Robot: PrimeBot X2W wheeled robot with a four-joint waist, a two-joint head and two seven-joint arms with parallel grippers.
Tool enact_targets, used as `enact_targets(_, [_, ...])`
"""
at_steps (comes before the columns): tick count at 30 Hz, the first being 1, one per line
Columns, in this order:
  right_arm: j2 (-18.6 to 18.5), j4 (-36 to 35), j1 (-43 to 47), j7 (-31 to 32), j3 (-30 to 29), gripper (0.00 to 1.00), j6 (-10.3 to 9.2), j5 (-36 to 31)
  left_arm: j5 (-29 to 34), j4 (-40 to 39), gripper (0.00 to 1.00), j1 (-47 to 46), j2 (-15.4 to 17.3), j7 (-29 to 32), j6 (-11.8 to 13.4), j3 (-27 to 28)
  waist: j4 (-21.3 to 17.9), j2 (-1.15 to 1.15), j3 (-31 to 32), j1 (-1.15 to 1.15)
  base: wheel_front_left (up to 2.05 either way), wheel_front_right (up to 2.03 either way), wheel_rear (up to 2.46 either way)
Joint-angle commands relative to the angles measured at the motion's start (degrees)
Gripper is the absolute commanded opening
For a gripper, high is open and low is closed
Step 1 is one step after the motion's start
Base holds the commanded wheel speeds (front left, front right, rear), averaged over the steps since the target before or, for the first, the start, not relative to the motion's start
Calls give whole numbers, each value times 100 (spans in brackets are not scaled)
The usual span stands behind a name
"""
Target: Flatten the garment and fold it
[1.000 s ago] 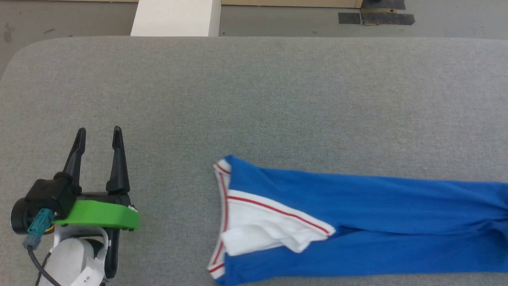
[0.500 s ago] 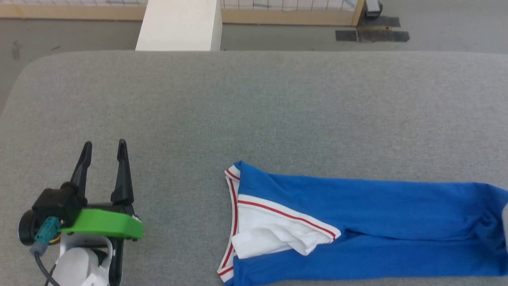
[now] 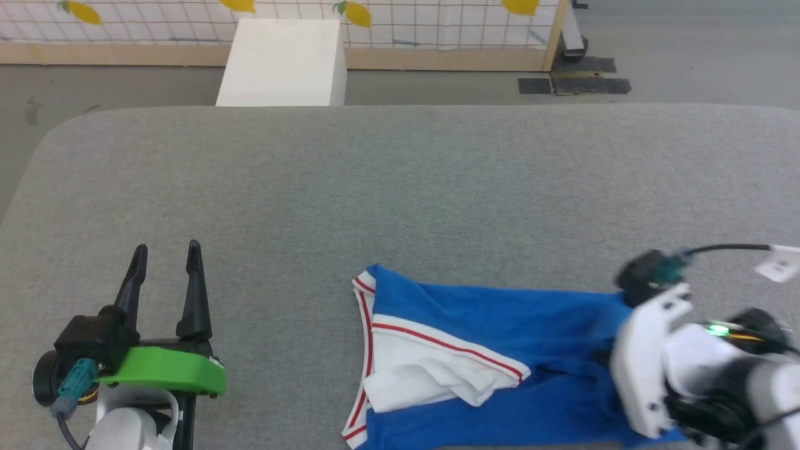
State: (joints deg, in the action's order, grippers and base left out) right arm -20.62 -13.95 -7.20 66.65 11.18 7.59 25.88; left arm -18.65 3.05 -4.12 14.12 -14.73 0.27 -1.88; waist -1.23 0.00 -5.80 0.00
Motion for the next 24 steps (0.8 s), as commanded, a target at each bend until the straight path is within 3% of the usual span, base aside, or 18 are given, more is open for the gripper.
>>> enact_targets(1, [130, 132, -211, -136, 167, 0, -10, 80, 9, 2, 100, 58, -16, -27, -35, 14, 84, 0, -1, 0, 0, 0, 0])
enact_targets(11, [893, 1517, -1249, -1038, 1488, 0, -10, 186, -58, 110, 100, 27, -12, -25, -68, -1, 434, 0, -158, 0, 0, 0, 0])
enact_targets(18, [1322, 2613, -1799, -1619, 1971, 0, -10, 262, -97, 188, 100, -75, -44, -26, -84, -28, 589, 0, -373, 0, 0, 0, 0])
enact_targets(24, [1483, 3430, -2037, -2069, 2320, 0, -10, 405, -96, 245, 100, -180, -72, -26, -109, -48, 652, 0, -468, 0, 0, 0, 0])
